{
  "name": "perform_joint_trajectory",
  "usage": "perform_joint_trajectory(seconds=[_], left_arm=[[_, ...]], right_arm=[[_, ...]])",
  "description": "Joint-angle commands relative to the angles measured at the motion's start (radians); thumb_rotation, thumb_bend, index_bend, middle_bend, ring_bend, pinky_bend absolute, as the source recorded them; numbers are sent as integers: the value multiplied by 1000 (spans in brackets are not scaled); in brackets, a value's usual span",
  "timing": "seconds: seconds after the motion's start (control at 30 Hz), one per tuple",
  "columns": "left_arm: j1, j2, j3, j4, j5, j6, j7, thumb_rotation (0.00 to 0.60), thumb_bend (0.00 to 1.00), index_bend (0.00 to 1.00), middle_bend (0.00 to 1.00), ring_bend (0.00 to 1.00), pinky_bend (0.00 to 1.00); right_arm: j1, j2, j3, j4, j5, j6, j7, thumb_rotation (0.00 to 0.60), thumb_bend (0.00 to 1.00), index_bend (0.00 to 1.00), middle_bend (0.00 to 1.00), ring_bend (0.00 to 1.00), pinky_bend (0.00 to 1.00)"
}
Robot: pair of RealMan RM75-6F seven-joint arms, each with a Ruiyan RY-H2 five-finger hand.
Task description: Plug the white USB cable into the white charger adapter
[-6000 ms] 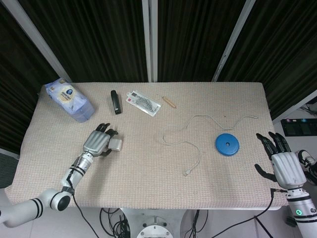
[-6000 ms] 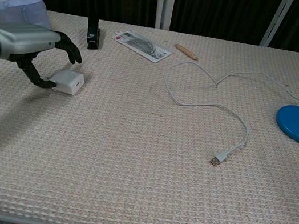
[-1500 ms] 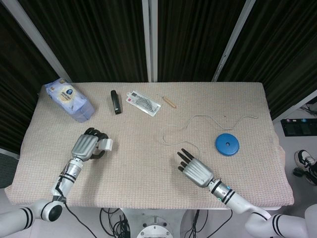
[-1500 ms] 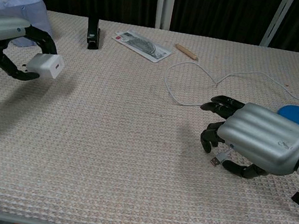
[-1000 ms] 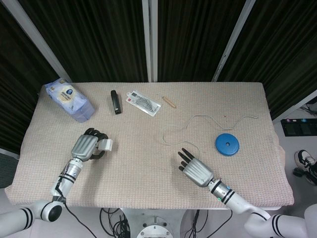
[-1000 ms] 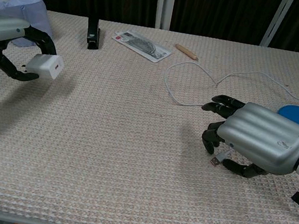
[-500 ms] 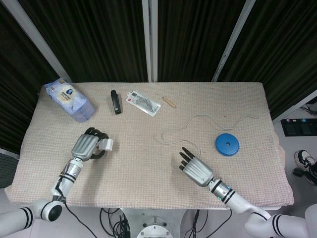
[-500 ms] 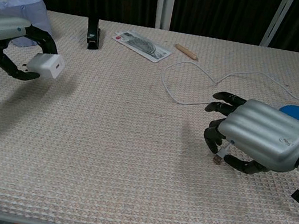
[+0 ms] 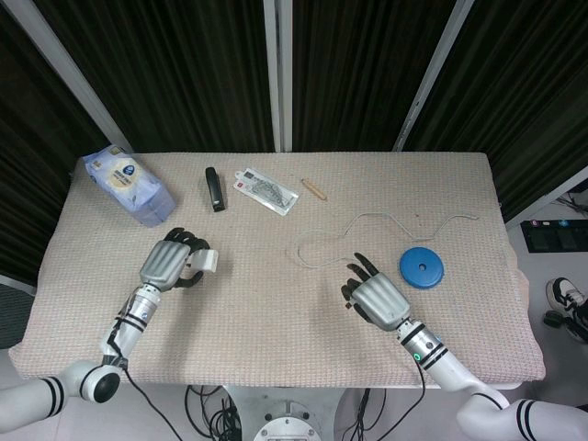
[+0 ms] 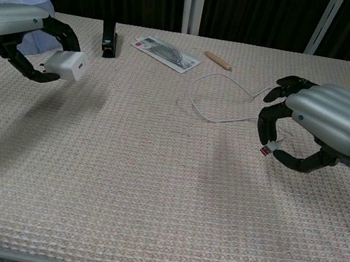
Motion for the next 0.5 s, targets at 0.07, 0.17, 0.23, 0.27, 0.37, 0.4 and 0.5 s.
perform_joint_trajectory(seconds=[0.07,0.17,0.23,0.27,0.37,0.4,0.5], left_arm=[[-20,-9,-24,-19,-23,-5,19,600,397,429,386,185,126],[-30,-15,-39,-47,-43,5,54,600,397,429,389,185,129],[-36,-23,-46,-72,-55,19,91,600,397,429,391,185,131],[-38,-26,-49,-83,-63,25,109,600,397,429,391,185,131],[-47,-40,-63,-122,-97,42,160,599,397,429,392,185,132],[-50,-45,-69,-134,-108,47,169,599,397,429,392,185,133],[-56,-56,-84,-170,-140,67,200,599,397,429,394,185,135]], right_arm=[[13,46,99,-108,173,-45,12,600,327,607,471,164,0],[46,64,157,-166,295,-86,-31,600,327,607,471,165,0],[77,68,195,-196,383,-109,-71,600,327,607,472,167,0],[92,68,209,-206,420,-117,-91,600,327,607,472,167,0],[147,57,244,-227,533,-134,-161,600,327,607,472,168,0],[164,51,252,-229,565,-134,-183,600,327,607,472,168,0],[220,26,273,-232,667,-128,-244,600,327,606,472,168,0]])
